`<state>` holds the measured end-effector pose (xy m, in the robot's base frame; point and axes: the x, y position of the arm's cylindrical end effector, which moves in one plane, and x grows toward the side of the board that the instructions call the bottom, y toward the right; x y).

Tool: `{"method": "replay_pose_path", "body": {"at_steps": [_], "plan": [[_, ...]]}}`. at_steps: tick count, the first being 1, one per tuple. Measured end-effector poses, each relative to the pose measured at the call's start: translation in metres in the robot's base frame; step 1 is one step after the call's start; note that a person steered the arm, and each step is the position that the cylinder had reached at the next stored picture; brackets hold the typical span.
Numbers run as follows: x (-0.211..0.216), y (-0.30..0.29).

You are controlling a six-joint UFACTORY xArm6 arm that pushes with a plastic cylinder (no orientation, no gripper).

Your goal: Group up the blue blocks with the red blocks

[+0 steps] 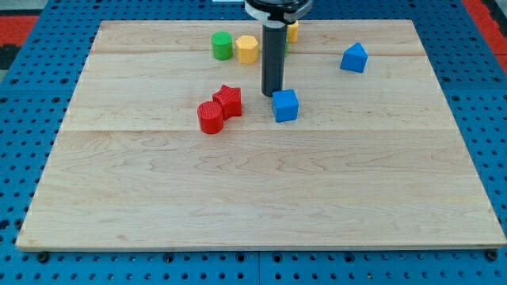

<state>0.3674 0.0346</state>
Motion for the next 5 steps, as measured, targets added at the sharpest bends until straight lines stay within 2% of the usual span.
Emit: {"method": "replay_pose_path", "body": {"at_steps": [1,2,3,4,5], "plan": [[-0.015,0.106],[0.030,0.113],[0.037,0.022],[0.018,-0.019],[0.013,0.062]]}}
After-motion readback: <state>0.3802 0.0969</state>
